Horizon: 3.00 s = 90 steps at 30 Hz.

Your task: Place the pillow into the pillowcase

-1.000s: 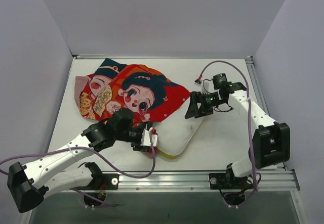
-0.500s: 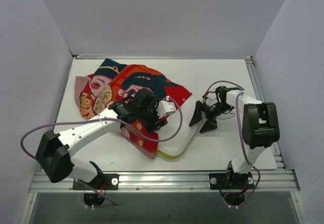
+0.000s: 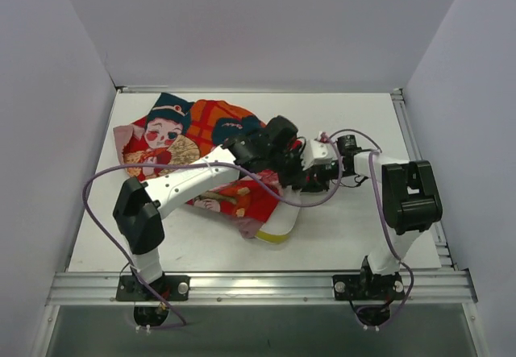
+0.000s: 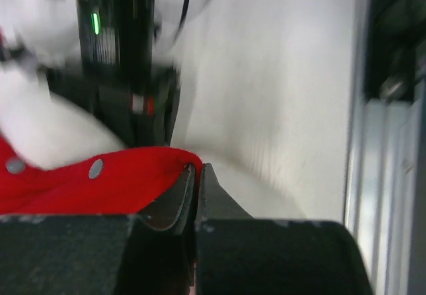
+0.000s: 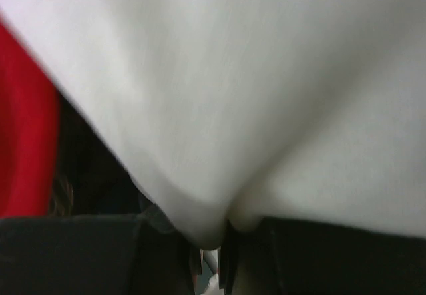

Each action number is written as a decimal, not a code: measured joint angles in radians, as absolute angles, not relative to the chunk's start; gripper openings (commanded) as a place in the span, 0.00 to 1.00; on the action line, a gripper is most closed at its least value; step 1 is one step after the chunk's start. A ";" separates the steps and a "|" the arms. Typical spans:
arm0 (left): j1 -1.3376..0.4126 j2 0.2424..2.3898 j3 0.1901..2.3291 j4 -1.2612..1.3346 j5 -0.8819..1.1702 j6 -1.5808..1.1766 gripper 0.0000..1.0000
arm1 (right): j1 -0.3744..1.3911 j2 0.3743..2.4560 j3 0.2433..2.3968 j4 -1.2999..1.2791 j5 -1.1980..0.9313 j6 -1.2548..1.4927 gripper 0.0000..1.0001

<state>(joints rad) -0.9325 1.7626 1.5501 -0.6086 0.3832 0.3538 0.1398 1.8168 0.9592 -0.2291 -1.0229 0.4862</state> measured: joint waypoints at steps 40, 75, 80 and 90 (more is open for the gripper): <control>-0.791 2.211 1.934 -0.566 0.072 0.019 0.68 | 0.016 1.848 1.019 -0.010 -0.876 0.591 0.40; -0.625 1.813 1.600 -0.471 0.414 0.034 0.76 | -0.158 1.748 0.977 0.027 -0.879 0.695 0.62; -0.760 1.335 1.215 -0.546 0.311 0.186 0.83 | -0.113 1.612 0.831 -0.197 -0.893 0.555 0.70; -1.102 1.439 1.004 -0.587 0.075 0.137 0.84 | 0.203 1.688 0.794 -0.235 -0.974 0.520 0.48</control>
<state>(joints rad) -1.1019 1.4391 1.0039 -0.5869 0.0746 0.1371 0.2031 1.6882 0.7937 -0.2352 -0.9737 0.5198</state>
